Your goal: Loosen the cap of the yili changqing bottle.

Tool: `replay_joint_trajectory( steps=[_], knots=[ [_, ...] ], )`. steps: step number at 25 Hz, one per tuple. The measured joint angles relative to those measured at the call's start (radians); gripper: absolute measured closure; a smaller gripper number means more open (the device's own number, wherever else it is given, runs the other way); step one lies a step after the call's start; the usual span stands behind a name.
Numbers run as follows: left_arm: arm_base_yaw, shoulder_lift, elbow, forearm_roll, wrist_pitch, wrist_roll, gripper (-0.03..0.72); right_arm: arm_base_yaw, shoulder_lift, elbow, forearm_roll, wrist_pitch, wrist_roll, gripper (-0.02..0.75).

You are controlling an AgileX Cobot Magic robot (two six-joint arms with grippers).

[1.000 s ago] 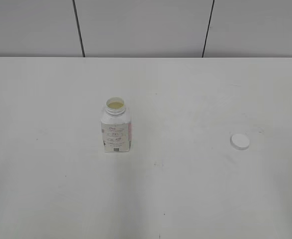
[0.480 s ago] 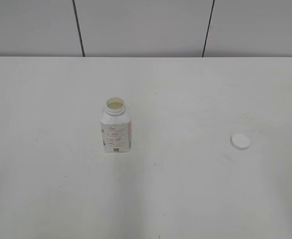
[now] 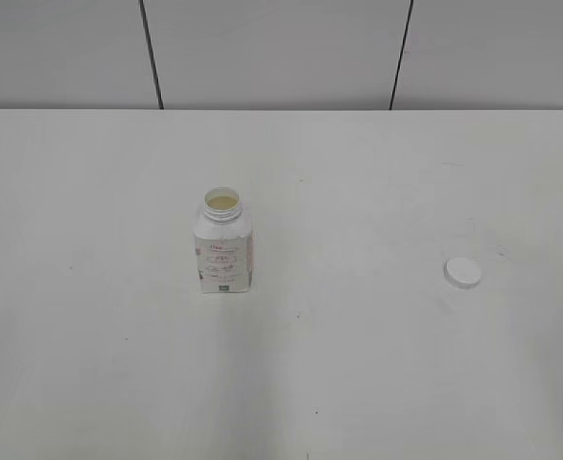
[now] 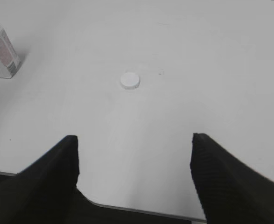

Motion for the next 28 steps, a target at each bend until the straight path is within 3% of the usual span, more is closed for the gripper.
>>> replay_joint_trajectory(
  steps=[8,21,28],
  knots=[
    [0.005,0.000,0.000,0.000,0.000,0.000,0.266,-0.108,0.000,0.000,-0.001,0.000,0.000,0.151],
    [0.082,0.000,0.000,0.000,0.000,0.000,0.307,-0.093,0.000,0.000,-0.001,0.000,0.000,0.151],
    [0.083,0.000,0.000,0.000,0.000,0.000,0.356,-0.088,0.000,0.000,-0.001,0.000,0.000,0.151]
  ],
)
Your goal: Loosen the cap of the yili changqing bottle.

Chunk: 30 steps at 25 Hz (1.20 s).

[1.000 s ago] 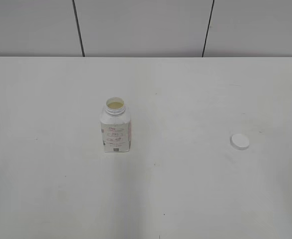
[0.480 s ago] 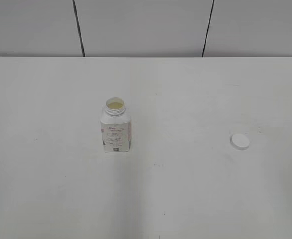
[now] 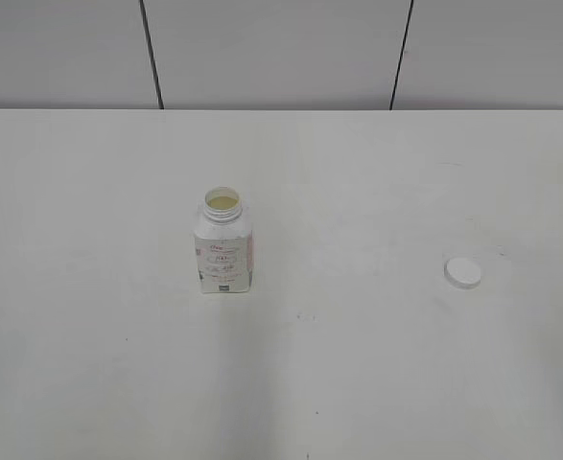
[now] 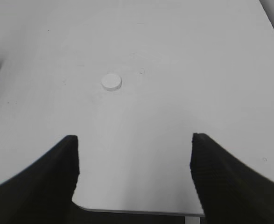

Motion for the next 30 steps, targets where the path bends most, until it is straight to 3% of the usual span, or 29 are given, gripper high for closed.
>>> replay_joint_trajectory(
  steps=[30],
  knots=[
    [0.000,0.000,0.000,0.000,0.000,0.000,0.440,0.000,0.000,0.000,0.000,0.000,0.000,0.151]
  ],
)
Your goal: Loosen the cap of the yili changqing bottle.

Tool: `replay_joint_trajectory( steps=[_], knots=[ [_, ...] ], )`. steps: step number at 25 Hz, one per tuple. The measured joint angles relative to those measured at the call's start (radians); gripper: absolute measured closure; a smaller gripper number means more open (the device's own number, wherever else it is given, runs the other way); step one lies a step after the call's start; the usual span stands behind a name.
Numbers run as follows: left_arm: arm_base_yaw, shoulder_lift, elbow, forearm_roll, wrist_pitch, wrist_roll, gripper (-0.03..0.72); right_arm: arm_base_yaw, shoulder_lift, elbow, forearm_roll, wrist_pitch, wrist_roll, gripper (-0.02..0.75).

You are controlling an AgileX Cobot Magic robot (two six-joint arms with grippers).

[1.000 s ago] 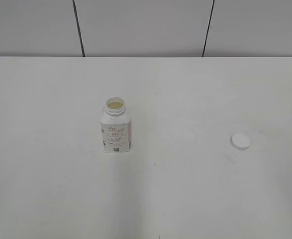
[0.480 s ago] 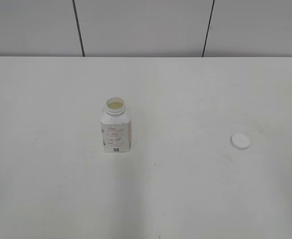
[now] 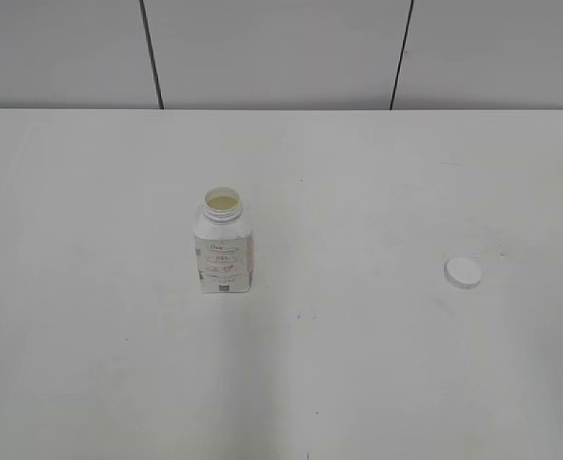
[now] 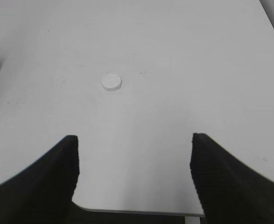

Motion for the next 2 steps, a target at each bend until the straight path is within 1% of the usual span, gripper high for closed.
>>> replay_joint_trajectory(
  steps=[2],
  knots=[
    [0.000,0.000,0.000,0.000,0.000,0.000,0.441,0.000,0.000,0.000,0.000,0.000,0.001,0.151]
  ],
)
